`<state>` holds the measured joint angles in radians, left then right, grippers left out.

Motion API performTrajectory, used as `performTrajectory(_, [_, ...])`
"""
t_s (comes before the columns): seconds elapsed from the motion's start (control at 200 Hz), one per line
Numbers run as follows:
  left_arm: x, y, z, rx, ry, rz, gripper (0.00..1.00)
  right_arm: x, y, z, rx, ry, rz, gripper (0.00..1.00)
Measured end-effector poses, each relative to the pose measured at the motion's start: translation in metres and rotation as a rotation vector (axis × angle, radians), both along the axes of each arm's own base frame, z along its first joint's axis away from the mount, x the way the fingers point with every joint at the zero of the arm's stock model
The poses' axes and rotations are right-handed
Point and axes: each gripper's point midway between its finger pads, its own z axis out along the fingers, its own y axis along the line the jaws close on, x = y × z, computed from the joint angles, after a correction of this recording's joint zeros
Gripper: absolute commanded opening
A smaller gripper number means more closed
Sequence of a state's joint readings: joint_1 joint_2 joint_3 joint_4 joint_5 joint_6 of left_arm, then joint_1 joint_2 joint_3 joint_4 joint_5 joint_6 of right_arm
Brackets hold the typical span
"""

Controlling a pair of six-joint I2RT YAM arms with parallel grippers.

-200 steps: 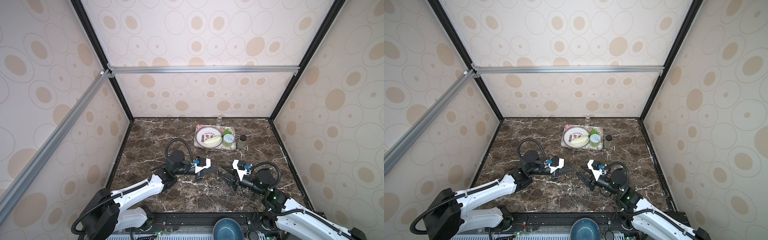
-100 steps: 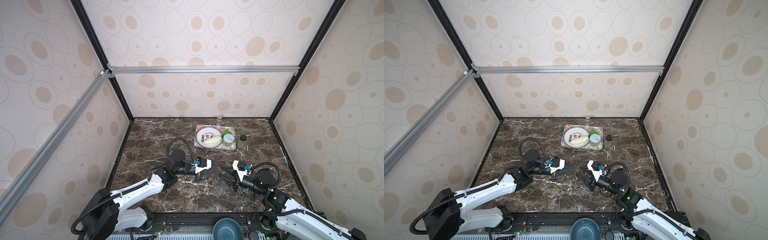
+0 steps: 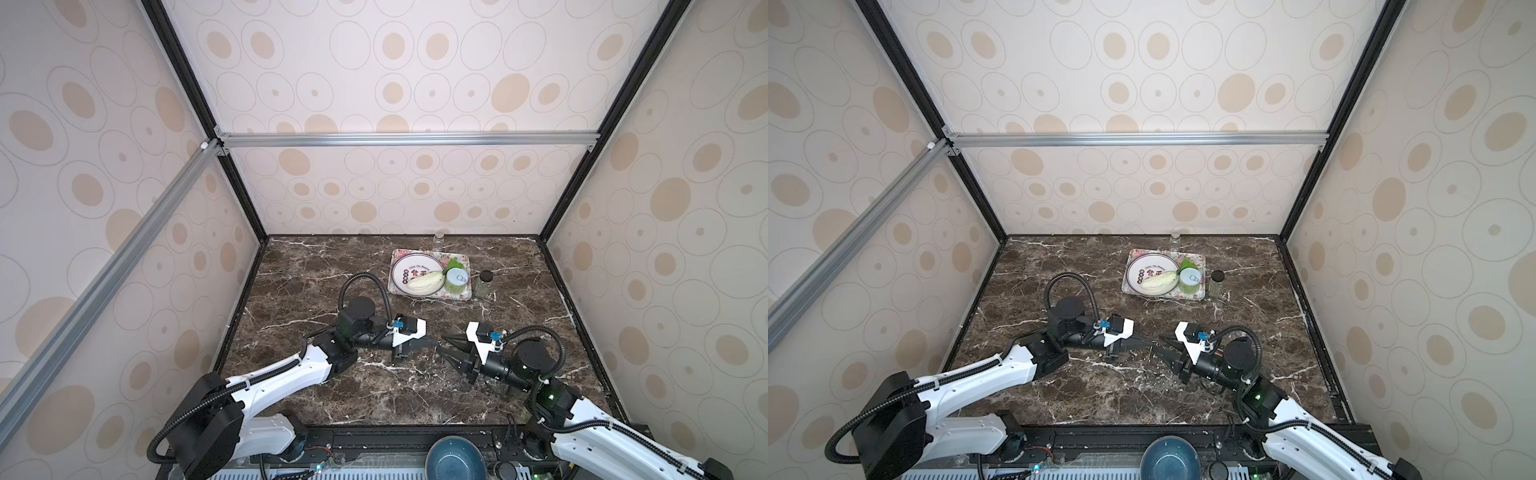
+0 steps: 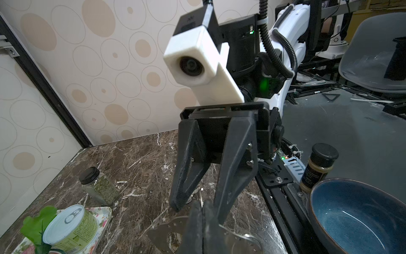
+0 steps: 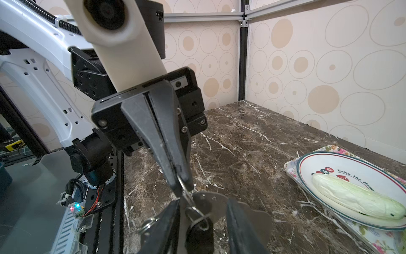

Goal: Attach keys to a key ring
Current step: Insert the key into the keyring.

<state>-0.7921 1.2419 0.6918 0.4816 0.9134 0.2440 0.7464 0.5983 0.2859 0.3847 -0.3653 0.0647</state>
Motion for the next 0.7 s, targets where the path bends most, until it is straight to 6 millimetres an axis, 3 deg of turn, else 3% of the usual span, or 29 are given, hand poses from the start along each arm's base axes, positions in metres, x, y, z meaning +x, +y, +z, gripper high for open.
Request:
performTrajectory(0.37, [0.0009,0.0002,0.0023,-0.005,-0.006,0.006,0.0,0.0007,0.001,-0.0029,-0.008,0.006,0.002,0.33])
performTrajectory(0.7, [0.0024,0.0011,0.007,-0.017,-0.02,0.021,0.0,-0.0001,0.0016,-0.0038,-0.011,0.008,0.008,0.1])
